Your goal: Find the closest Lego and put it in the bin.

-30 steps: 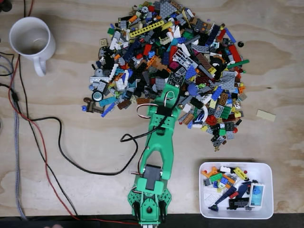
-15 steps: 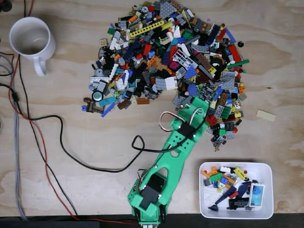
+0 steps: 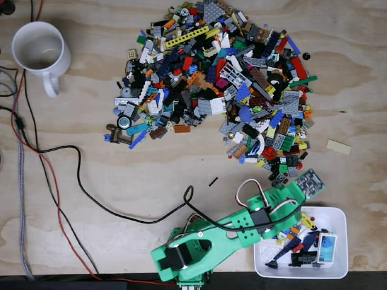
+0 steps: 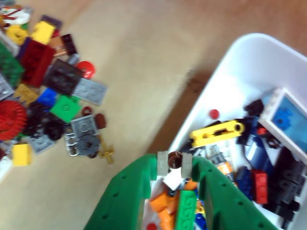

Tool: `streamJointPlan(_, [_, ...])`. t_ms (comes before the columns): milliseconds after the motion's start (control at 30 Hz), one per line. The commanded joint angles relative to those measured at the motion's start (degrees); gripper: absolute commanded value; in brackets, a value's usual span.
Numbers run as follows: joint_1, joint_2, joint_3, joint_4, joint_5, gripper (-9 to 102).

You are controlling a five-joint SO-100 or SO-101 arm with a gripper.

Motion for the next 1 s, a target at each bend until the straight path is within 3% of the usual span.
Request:
streamJointPlan(0, [6.8, 5.9, 2.2, -1.7, -2.9, 5])
streamJointPlan(200, [11.7, 8.7, 7.5, -3.3, -5.4, 5])
streamJointPlan(367, [12.0, 11.0, 11.4, -6.9, -5.9, 16])
streamJointPlan(467, [9.4, 12.2, 12.6, -9.5, -3.3, 29])
streamJointPlan(533, [6.4, 13.0, 12.4, -10.3, -1.4, 28])
streamJointPlan(600, [2.0, 14.3, 12.1, -9.9, 1.1, 23])
streamJointPlan(667, [-4.1, 16.7, 12.6, -9.6, 3.8, 2])
streamJointPlan(967, [-41.9, 30.7, 19.7, 4.7, 12.7, 0])
